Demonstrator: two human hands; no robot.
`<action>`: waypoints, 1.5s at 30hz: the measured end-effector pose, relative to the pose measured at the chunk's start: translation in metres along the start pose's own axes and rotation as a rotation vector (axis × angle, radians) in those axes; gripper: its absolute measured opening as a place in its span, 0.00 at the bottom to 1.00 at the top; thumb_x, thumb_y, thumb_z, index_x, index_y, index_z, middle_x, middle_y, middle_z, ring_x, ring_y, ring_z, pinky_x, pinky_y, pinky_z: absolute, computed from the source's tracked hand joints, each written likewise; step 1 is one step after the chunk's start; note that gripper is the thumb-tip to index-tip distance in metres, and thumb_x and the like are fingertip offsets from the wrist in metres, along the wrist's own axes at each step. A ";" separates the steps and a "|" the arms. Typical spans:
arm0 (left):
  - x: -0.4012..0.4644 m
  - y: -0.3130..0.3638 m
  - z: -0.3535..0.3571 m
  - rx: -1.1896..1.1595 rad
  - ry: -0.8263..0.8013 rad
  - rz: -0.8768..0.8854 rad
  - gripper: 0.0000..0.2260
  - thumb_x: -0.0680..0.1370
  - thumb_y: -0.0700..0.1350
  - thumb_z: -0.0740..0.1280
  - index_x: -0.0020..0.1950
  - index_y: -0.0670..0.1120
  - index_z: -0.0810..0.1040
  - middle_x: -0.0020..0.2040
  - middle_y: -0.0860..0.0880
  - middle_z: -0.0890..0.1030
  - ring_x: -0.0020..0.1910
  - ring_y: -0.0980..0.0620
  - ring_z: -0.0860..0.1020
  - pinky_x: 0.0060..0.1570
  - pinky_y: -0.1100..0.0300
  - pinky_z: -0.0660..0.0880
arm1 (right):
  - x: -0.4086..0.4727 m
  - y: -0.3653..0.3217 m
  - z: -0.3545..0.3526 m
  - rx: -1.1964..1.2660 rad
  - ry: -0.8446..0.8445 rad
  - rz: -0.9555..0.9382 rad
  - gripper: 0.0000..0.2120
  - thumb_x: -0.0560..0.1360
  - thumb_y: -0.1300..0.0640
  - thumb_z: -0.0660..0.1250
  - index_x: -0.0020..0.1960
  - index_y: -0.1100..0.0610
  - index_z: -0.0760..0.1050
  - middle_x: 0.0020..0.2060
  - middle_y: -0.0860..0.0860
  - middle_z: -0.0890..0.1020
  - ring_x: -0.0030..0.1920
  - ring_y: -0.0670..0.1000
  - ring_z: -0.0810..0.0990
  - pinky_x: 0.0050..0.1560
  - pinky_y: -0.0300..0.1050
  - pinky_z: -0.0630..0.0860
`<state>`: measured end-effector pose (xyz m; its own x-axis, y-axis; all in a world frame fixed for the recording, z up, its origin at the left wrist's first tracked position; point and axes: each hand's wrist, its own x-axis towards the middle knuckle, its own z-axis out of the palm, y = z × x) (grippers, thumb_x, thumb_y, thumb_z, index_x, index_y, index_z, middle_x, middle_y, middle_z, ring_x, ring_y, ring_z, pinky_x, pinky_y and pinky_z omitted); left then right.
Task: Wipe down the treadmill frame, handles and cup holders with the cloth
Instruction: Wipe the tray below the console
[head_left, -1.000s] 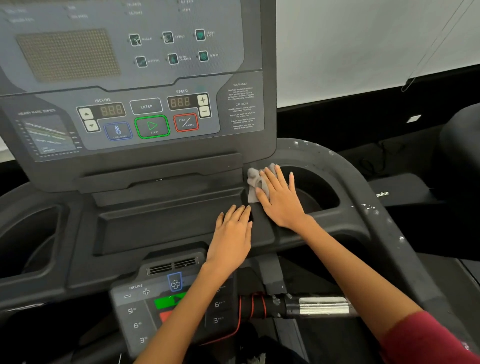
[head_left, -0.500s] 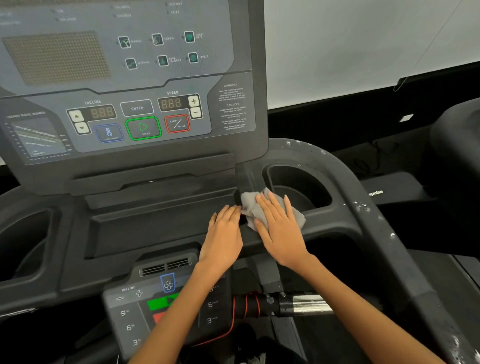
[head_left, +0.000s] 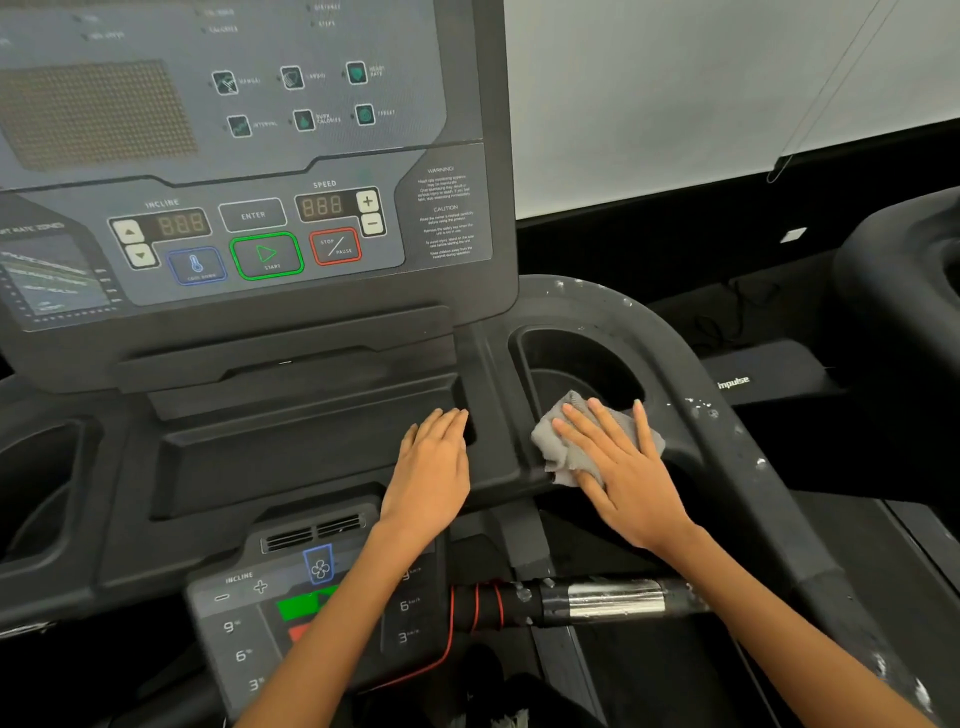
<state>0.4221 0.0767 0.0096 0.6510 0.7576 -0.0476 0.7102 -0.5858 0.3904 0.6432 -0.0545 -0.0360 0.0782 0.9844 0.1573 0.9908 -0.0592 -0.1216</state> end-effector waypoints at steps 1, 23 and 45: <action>0.000 0.001 0.000 0.005 -0.005 0.000 0.20 0.83 0.42 0.51 0.76 0.44 0.57 0.76 0.48 0.61 0.76 0.53 0.55 0.74 0.54 0.52 | -0.002 0.004 0.000 0.015 0.022 0.059 0.26 0.80 0.48 0.49 0.78 0.49 0.54 0.77 0.46 0.57 0.78 0.49 0.48 0.75 0.63 0.42; 0.000 0.007 -0.006 0.121 -0.097 0.021 0.23 0.83 0.44 0.50 0.77 0.42 0.50 0.77 0.45 0.55 0.76 0.47 0.50 0.74 0.49 0.51 | 0.061 -0.067 0.002 0.010 0.059 0.294 0.26 0.79 0.46 0.45 0.74 0.50 0.65 0.75 0.48 0.63 0.78 0.55 0.51 0.75 0.61 0.42; 0.026 0.027 -0.001 0.114 0.079 0.140 0.22 0.78 0.46 0.51 0.66 0.39 0.74 0.64 0.42 0.77 0.66 0.44 0.73 0.61 0.45 0.73 | 0.156 0.015 -0.006 -0.147 -0.037 0.204 0.23 0.82 0.52 0.55 0.74 0.59 0.64 0.74 0.55 0.65 0.77 0.56 0.55 0.77 0.54 0.45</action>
<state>0.4581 0.0813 0.0201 0.7257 0.6840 0.0736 0.6430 -0.7125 0.2810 0.6712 0.0974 -0.0071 0.2768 0.9549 0.1075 0.9605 -0.2782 -0.0028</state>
